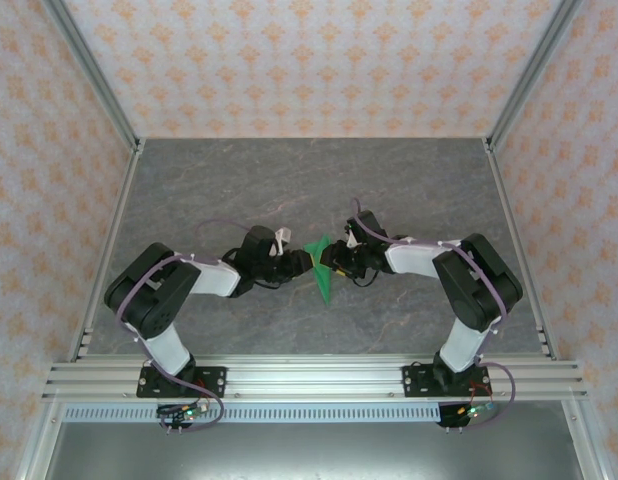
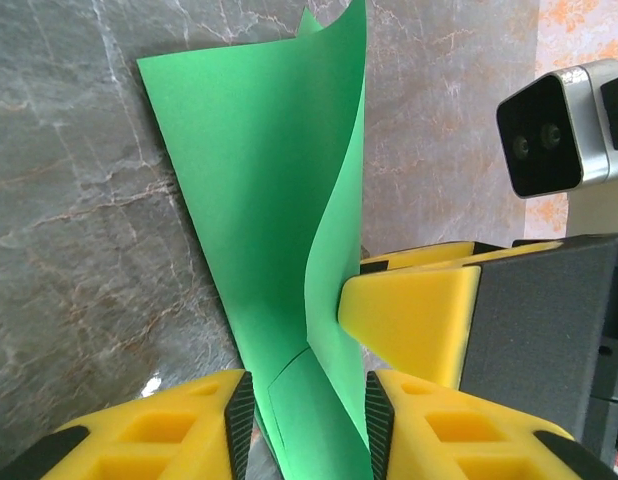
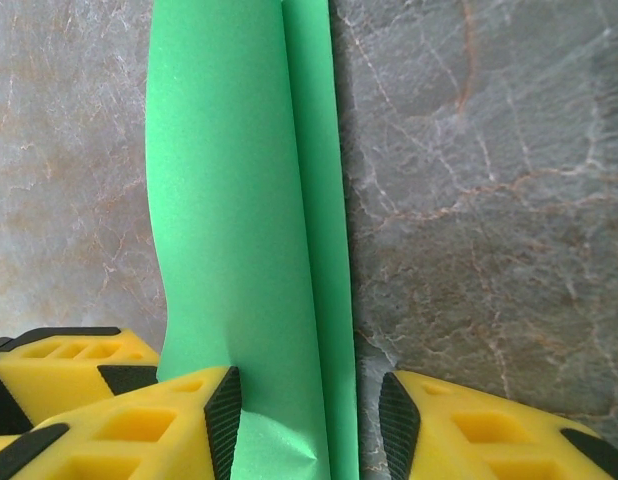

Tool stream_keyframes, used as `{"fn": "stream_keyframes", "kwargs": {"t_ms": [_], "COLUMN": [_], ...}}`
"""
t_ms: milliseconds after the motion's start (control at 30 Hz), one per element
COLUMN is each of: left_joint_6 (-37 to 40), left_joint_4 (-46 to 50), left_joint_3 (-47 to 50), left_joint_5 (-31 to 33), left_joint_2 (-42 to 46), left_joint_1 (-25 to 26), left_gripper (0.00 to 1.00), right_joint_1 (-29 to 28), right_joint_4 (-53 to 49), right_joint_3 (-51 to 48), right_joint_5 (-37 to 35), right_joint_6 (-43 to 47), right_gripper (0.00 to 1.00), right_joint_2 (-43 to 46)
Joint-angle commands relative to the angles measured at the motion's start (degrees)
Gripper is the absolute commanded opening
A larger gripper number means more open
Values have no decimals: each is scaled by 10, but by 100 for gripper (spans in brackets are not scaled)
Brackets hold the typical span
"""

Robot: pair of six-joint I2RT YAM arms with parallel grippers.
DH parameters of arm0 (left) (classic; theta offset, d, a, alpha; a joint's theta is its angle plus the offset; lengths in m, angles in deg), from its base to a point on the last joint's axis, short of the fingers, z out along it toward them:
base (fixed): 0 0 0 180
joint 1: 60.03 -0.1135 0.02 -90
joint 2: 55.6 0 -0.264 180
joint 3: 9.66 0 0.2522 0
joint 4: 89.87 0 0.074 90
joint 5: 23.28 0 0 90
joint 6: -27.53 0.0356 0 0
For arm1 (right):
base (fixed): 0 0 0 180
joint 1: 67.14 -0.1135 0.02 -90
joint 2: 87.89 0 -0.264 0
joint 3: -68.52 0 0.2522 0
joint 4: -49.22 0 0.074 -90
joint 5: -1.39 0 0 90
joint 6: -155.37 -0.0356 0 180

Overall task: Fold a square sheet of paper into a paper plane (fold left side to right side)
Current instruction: Fold the wing for the fifth time at the center of the table.

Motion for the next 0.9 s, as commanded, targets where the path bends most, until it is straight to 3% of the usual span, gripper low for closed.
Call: {"fn": "stream_keyframes", "kwargs": {"t_ms": [0,467,733,867], "left_joint_6": [-9,-9,29,55], "left_joint_4": [-36,-32,27,52], "left_joint_3": [-21,-41,-53,-62], "left_joint_5": [-17,-17,1,4], "left_joint_2": [-12,-42,-35,-40], "left_joint_1": [-3,-3,-4,-9], "left_gripper": [35,25,2,0], "right_joint_1": [-23,-23,-23,-23], "right_joint_4": [-18,-20,-16,-5], "right_joint_3": [-10,-8,-10,-21], "right_joint_5": [-36,-34,-31,-32], "right_joint_6": [16,17,18,18], "right_gripper": [46,46,47,49], "right_joint_2": [-46,-48,-35,-7]}}
